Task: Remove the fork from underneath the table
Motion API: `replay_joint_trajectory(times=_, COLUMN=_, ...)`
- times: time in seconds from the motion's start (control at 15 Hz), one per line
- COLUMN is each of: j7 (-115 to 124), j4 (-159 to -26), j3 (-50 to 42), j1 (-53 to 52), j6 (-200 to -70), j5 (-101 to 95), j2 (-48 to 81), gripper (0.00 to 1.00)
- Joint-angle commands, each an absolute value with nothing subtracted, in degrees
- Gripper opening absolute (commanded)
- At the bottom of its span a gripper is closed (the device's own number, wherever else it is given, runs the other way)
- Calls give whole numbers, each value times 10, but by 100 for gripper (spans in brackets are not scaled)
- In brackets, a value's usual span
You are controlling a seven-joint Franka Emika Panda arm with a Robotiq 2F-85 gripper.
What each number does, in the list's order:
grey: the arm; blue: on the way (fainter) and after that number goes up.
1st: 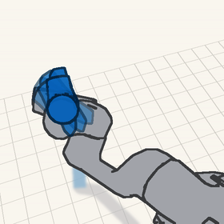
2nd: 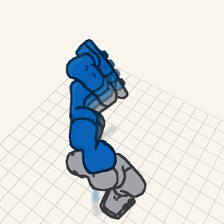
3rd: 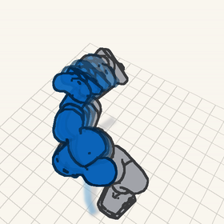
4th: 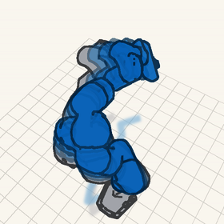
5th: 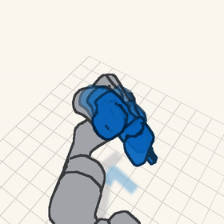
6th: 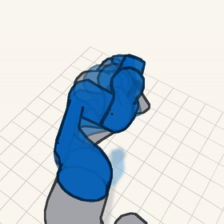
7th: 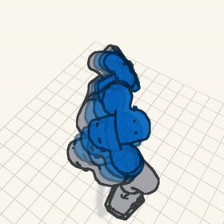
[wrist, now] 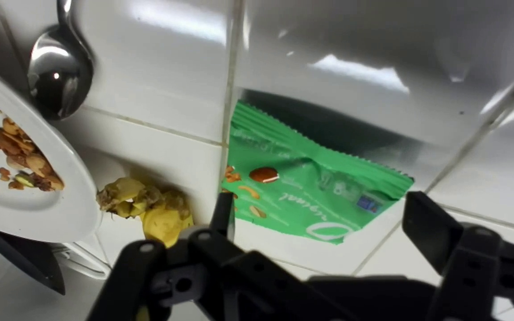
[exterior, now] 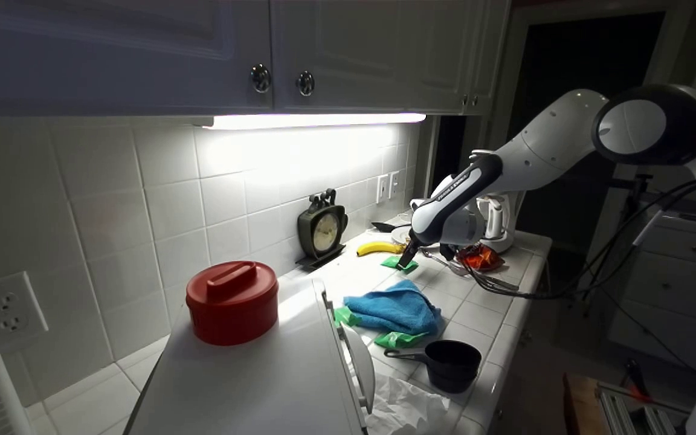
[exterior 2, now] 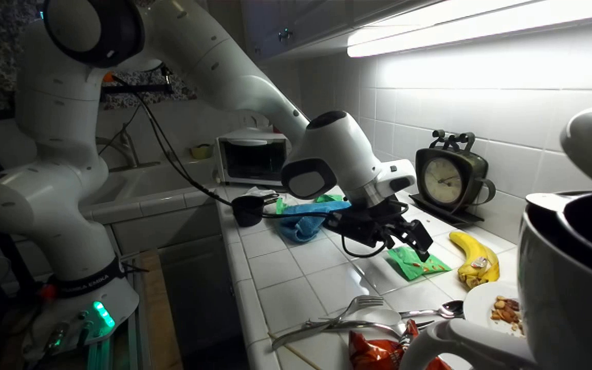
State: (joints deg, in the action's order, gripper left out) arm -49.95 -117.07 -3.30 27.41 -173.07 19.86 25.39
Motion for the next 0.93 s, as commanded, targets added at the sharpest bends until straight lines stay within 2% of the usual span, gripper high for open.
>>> replay_joint_trajectory(times=0.0, j7=-505, j4=-1142, j3=-36, j1=271, j6=-1730, j5=189, j2=284, gripper=71)
replay_joint_trajectory(times=0.33, j7=-498, j4=-1132, j3=-42, j1=263, j6=-1708, j5=188, j2=290, gripper=37)
replay_joint_trajectory(times=0.67, j7=-420, j4=-1154, j3=-45, j1=253, j6=-1593, j5=129, j2=227, gripper=5)
replay_joint_trajectory(times=0.73, j7=-407, j4=-1158, j3=-48, j1=247, j6=-1574, j5=117, j2=216, gripper=9)
replay_joint_trajectory(times=0.87, j7=-379, j4=-1170, j3=-56, j1=231, j6=-1533, j5=90, j2=193, gripper=9)
